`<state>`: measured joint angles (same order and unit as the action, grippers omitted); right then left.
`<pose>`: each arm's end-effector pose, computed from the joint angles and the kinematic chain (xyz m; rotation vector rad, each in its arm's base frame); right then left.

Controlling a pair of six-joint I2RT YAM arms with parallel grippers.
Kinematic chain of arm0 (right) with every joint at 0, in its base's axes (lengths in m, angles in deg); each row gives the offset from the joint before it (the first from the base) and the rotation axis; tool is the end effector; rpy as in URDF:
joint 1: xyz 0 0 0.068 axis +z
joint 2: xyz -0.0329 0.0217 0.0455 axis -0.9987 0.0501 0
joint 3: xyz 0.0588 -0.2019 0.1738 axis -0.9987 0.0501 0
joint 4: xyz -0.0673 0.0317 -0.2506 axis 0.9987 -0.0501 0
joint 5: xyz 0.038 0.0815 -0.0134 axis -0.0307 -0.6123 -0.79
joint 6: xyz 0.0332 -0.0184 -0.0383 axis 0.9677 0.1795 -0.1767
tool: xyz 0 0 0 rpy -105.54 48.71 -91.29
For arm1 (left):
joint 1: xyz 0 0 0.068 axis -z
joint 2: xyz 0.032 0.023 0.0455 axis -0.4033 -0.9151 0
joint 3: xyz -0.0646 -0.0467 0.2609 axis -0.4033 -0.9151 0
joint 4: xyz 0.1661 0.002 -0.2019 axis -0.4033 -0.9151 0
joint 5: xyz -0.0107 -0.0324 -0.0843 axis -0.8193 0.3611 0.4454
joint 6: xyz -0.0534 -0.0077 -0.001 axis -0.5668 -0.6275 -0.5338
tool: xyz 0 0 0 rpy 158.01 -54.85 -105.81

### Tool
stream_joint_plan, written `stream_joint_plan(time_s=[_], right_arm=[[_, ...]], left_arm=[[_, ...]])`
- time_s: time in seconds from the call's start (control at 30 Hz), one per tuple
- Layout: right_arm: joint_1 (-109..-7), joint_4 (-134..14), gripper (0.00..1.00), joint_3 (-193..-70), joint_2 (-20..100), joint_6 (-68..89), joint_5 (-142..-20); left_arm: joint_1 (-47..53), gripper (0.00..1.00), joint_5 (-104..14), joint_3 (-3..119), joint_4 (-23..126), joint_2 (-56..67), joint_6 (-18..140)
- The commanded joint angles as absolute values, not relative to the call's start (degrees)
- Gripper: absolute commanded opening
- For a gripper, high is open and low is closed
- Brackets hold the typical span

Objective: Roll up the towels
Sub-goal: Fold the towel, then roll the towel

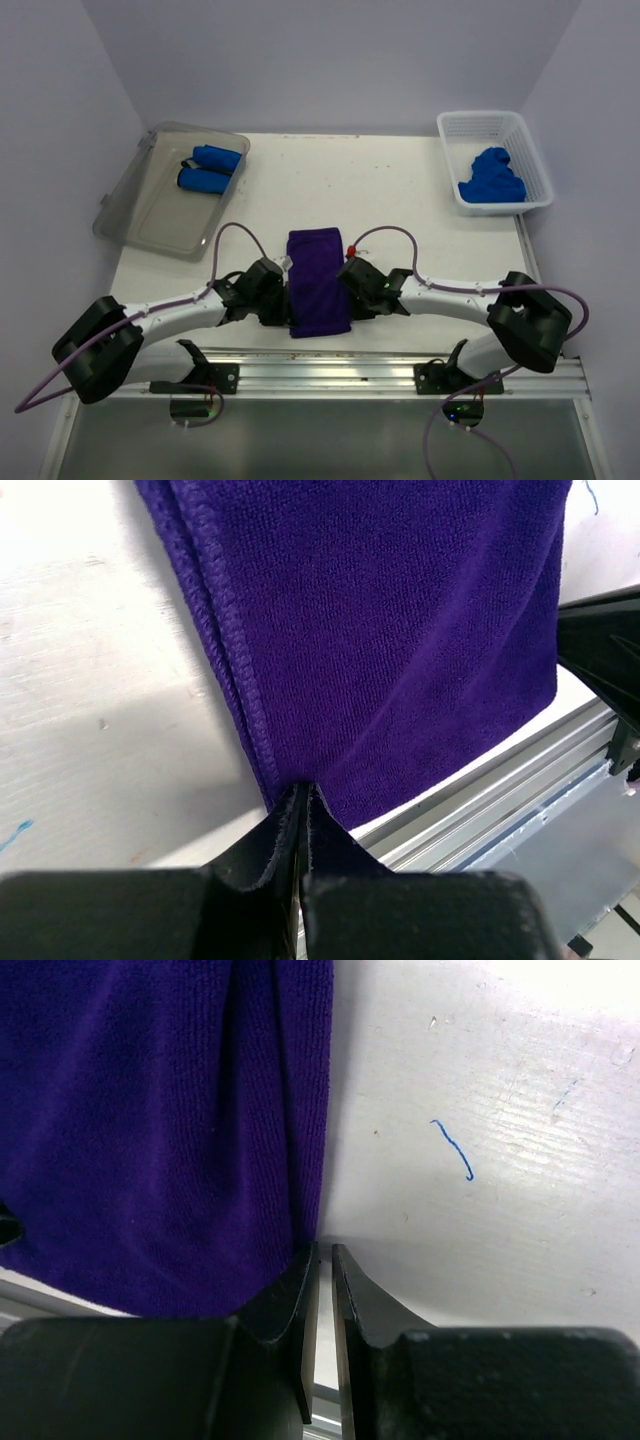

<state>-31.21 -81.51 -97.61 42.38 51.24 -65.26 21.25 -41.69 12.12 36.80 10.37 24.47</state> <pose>0.1498 0.2127 0.1578 -0.1538 2.7258 0.3755 0.1429 -0.1532 0.1426 -0.0004 2.7875 -0.7939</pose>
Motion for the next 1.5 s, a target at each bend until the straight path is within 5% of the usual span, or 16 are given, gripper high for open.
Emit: stream_joint_plan(time_s=[0.0, 0.13, 0.27, 0.4, 1.1, 1.23, 1.33, 1.47], right_arm=[[-30.53, -81.74, 0.15, -97.2, 38.21, 53.01, -63.49], [-29.92, -81.05, 0.18, -95.62, 31.98, 54.68, -63.66], [-28.6, -77.71, 0.41, -92.64, 28.36, 55.83, -66.38], [-27.63, -77.26, 0.44, -92.19, 29.93, 56.01, -66.92], [-27.01, -70.59, 0.42, -87.71, 34.15, 59.26, -69.2], [-26.93, -70.15, 0.25, -87.62, 35.03, 59.96, -69.03], [-26.93, -71.72, 0.12, -87.71, 33.28, 60.93, -67.71], [-26.93, -76.37, 0.1, -90.25, 30.11, 60.58, -64.46]], left_arm=[[21.39, 0.03, -45.75, 14.36, 33.44, 14.42, 24.55], [21.48, 0.27, -46.1, 13.23, 30.43, 20.58, 21.66], [21.74, 0.48, -43.83, 8.31, 32.19, 25.33, 18.4], [22.18, 0.51, -40.92, 2.69, 38.23, 26.4, 15.94], [23.24, 0.15, -41.27, 0.91, 43.88, 19.01, 14.53], [23.24, 0.0, -42.06, 1.35, 42.74, 19.1, 14.27], [23.24, 0.0, -42.94, 2.06, 40.81, 20.32, 13.92], [23.24, 0.0, -44.61, 3.98, 37.3, 23.57, 13.48]])
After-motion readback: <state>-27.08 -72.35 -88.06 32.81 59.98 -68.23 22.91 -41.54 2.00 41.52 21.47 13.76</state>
